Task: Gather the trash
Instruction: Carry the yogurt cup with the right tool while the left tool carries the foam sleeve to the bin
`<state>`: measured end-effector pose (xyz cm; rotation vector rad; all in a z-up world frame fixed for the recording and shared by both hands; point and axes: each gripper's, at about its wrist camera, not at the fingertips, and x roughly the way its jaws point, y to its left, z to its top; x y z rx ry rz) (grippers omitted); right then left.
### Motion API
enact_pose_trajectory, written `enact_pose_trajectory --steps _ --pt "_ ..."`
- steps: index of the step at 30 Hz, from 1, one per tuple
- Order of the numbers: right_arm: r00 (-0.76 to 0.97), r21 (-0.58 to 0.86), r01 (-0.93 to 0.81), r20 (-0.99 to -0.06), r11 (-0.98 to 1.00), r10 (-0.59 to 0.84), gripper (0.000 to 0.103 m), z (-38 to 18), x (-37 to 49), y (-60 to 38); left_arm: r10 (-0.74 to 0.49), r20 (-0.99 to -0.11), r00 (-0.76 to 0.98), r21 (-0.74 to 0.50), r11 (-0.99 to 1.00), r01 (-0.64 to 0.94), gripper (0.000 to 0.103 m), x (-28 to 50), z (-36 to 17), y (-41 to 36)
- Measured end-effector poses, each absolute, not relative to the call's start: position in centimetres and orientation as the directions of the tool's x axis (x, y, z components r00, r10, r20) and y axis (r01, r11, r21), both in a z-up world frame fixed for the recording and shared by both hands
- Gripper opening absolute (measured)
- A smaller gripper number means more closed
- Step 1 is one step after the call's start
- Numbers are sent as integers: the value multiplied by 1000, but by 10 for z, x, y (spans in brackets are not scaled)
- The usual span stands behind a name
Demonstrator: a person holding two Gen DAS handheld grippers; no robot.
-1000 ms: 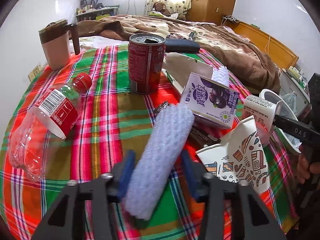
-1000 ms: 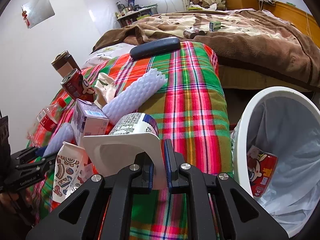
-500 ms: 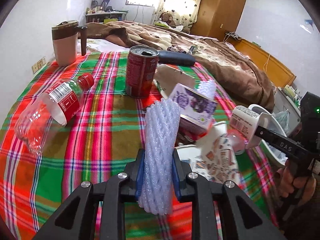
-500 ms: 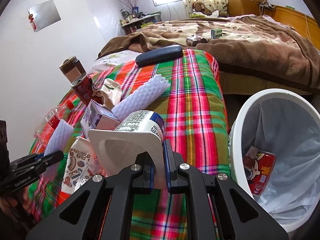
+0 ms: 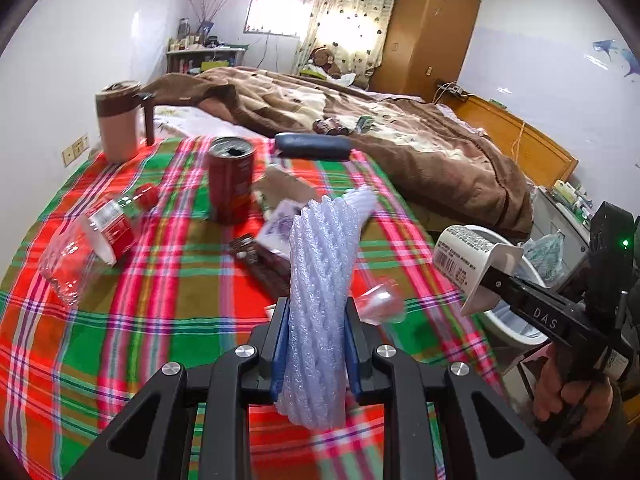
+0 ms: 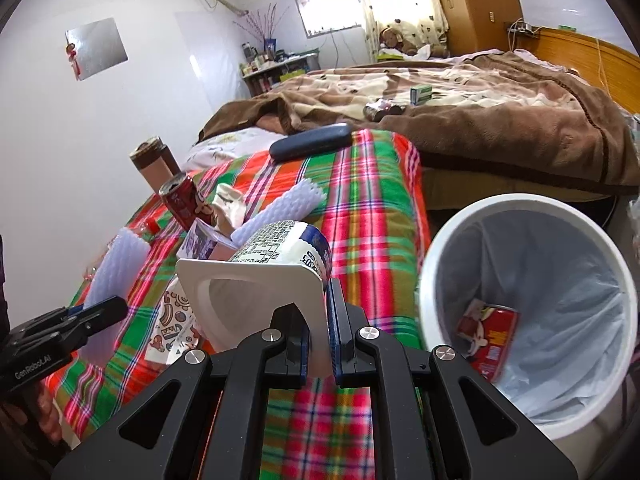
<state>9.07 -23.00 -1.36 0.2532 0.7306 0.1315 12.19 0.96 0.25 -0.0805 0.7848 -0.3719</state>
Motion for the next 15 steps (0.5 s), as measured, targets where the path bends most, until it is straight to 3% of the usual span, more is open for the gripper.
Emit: enact_pose_trajectory --steps 15 --pt "792 255 98 -606 962 80 9 0 60 -291 -430 -647 630 -188 890 415 25 100 18 -84"
